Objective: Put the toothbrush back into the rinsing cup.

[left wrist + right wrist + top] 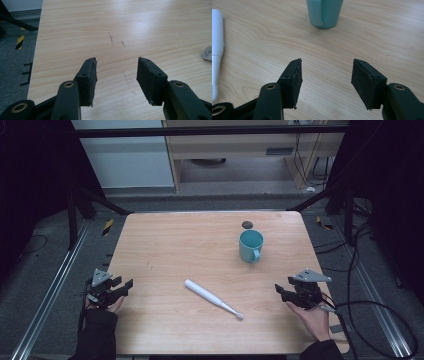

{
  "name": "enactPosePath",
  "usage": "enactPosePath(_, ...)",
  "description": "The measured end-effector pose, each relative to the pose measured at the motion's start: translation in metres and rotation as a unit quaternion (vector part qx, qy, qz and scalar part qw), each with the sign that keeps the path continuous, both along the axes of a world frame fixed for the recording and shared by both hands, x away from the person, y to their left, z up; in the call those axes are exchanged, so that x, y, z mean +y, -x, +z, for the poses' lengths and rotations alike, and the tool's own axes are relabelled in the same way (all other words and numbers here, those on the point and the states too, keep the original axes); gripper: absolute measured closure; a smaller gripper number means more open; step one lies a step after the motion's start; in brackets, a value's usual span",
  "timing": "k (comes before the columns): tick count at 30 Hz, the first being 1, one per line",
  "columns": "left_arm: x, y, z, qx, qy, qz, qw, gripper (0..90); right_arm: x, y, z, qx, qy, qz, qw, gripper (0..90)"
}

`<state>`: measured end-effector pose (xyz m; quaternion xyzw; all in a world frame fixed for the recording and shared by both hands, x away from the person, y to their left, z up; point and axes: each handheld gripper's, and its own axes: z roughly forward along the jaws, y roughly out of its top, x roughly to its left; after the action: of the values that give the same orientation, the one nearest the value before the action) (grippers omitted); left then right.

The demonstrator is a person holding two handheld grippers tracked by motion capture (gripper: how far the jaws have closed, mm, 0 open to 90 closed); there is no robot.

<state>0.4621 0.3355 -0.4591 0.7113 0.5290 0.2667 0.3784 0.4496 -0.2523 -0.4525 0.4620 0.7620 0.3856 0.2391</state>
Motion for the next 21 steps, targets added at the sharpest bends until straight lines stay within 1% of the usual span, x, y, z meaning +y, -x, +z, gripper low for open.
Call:
enactPosePath(2, 0.0, 0.0, -0.001, 0.002, -0.002, -0.001, 1.0, 49.3, 0.003, 0.001, 0.002, -0.002, -0.003, 0.01, 0.9999, 41.8)
enactPosePath(3, 0.0, 0.0, -0.002, 0.004, -0.005, -0.003, 1.0, 49.3, 0.005, 0.002, 0.003, 0.001, -0.006, 0.011, 0.9999, 41.8)
enactPosePath(5, 0.001, 0.0, -0.003, 0.006, -0.004, -0.002, 1.0, 49.2, 0.01, 0.002, 0.006, 0.001, -0.003, 0.017, 0.9999, 41.9)
enactPosePath(7, 0.001, 0.0, -0.005, 0.007, -0.008, -0.004, 0.9999, 48.8, 0.016, 0.003, 0.01, 0.004, -0.006, 0.022, 0.9997, 42.5)
enactPosePath(8, 0.001, 0.0, -0.005, 0.009, -0.011, -0.005, 0.9999, 48.6, 0.02, 0.003, 0.013, 0.005, -0.005, 0.03, 0.9995, 42.7)
enactPosePath(10, 0.0, -0.002, -0.006, 0.008, -0.014, -0.009, 0.9998, 48.3, 0.026, 0.002, 0.018, 0.004, 0.0, 0.037, 0.9993, 43.0)
enactPosePath(11, -0.001, -0.002, -0.007, 0.009, -0.017, -0.011, 0.9997, 48.1, 0.03, 0.0, 0.022, 0.007, 0.002, 0.045, 0.999, 43.1)
enactPosePath(12, -0.001, -0.003, -0.007, 0.013, -0.018, -0.016, 0.9996, 48.1, 0.034, 0.0, 0.025, 0.004, 0.005, 0.051, 0.9987, 43.6)
enactPosePath(13, -0.002, -0.003, -0.008, 0.014, -0.016, -0.017, 0.9996, 47.6, 0.04, -0.001, 0.029, 0.004, 0.005, 0.057, 0.9984, 43.9)
enactPosePath(14, -0.002, -0.003, -0.009, 0.015, -0.02, -0.021, 0.9995, 47.5, 0.044, -0.001, 0.031, 0.005, 0.004, 0.063, 0.998, 44.2)
enactPosePath(16, -0.003, -0.004, -0.011, 0.018, -0.02, -0.025, 0.9993, 46.9, 0.056, -0.004, 0.037, 0.006, 0.008, 0.079, 0.9968, 44.4)
enactPosePath(18, -0.002, -0.005, -0.012, 0.017, -0.019, -0.025, 0.9994, 46.0, 0.068, -0.008, 0.042, 0.006, 0.015, 0.094, 0.9954, 44.1)
enactPosePath(19, -0.001, -0.005, -0.013, 0.017, -0.024, -0.021, 0.9994, 45.2, 0.072, -0.01, 0.043, 0.004, 0.017, 0.099, 0.9949, 44.0)
enactPosePath(20, 0.0, -0.005, -0.013, 0.019, -0.023, -0.02, 0.9994, 44.2, 0.078, -0.012, 0.047, 0.007, 0.018, 0.105, 0.9943, 44.0)
enactPosePath(21, 0.001, -0.006, -0.014, 0.024, -0.015, -0.023, 0.9993, 44.5, 0.082, -0.014, 0.048, 0.008, 0.016, 0.109, 0.9939, 44.1)
